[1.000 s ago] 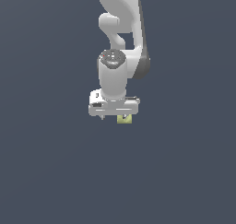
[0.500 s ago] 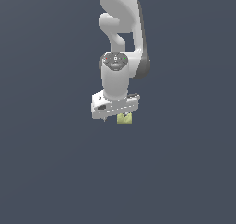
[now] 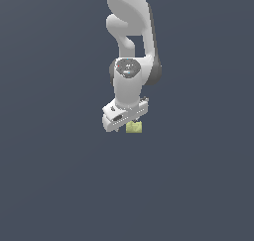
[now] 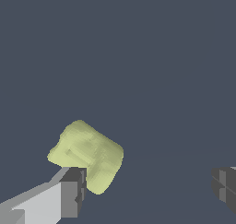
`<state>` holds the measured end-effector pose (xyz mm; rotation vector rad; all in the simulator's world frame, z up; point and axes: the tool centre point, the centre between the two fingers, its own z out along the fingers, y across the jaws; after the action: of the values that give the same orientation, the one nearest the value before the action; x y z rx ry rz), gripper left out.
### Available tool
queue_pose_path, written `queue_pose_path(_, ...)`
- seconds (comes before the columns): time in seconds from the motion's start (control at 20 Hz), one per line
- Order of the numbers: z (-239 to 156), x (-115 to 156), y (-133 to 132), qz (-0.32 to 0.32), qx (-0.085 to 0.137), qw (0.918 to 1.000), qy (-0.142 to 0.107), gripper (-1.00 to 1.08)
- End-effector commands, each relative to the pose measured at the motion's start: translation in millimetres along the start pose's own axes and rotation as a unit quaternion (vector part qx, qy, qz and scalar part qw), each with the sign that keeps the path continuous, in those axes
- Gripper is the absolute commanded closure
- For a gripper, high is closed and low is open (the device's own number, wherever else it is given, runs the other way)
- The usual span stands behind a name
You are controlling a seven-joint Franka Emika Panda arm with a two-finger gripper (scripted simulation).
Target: Pick up the object and move it to a goal position.
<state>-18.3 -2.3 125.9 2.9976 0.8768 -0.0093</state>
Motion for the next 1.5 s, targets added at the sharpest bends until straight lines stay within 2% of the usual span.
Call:
queue_pose_path(0.0,3,-2,-4,-0.038,0.0,0.9993,0.0,-0.92)
queue_pose_path(0.3,11,-5,-14,-0.127,0.001,0.9918,0.0,-0.92)
queue_pose_path(0.6,18,-9,-25,-0.216,0.002,0.9764,0.001,-0.92)
queue_pose_path(0.85,24,-12,-34,-0.289,0.003,0.9574,0.003,-0.92)
queue_pose_path(1.25,32,-16,-48,-0.394,0.004,0.919,0.006,-0.92)
queue_pose_path(1.45,34,-18,-53,-0.431,0.004,0.9025,0.007,-0.92)
